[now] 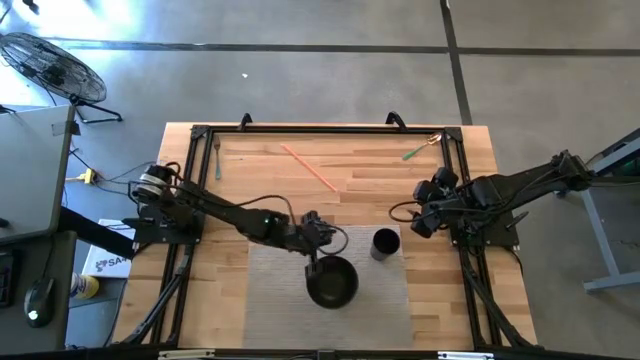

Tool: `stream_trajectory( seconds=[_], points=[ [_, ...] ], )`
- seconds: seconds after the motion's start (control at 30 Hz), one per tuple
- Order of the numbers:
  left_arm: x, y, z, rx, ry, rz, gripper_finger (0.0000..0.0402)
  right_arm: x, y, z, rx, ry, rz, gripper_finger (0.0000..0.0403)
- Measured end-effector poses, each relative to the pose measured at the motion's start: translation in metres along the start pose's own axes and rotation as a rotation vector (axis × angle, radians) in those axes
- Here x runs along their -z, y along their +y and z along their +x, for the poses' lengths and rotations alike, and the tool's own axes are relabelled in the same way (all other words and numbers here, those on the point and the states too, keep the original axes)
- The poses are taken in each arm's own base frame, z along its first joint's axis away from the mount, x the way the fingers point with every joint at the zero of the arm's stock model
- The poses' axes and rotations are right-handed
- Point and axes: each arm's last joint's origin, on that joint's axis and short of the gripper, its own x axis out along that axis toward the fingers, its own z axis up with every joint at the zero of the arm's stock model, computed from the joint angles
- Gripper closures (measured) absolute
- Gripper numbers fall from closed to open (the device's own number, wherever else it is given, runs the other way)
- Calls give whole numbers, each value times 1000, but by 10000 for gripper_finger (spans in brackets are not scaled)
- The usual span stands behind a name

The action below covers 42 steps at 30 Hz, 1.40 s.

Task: Pick & Place Utensil
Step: Adjust the black bowl on the table mat

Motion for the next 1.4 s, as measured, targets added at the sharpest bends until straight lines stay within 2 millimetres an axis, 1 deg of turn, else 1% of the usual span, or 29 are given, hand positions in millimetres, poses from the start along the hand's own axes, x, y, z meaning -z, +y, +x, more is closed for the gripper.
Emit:
stream_trajectory(
  seconds=[0.07,0.17,0.3,0.47,0.57,0.73,1.03,1.2,1.4],
  points=[
    [3,0,3,-7,44,2,27,0,0,0,2,-2,1,41],
    [5,-3,3,23,66,-1,27,0,0,0,4,-3,1,41],
    [11,-1,2,5,120,-60,27,0,0,0,4,-4,2,41],
    [23,2,0,-12,261,-142,27,0,0,0,3,-2,3,41],
    [28,4,-1,-34,314,-170,27,0,0,0,3,-2,2,41],
    [30,0,-3,-18,342,-170,27,0,0,0,2,-2,1,41],
    [25,-8,-7,14,348,-147,28,0,0,0,3,-3,0,41],
    [28,-7,-8,4,385,-163,28,0,0,0,3,-2,0,41],
    [26,-7,-7,14,371,-170,28,0,0,0,16,-13,-7,41]
  ],
)
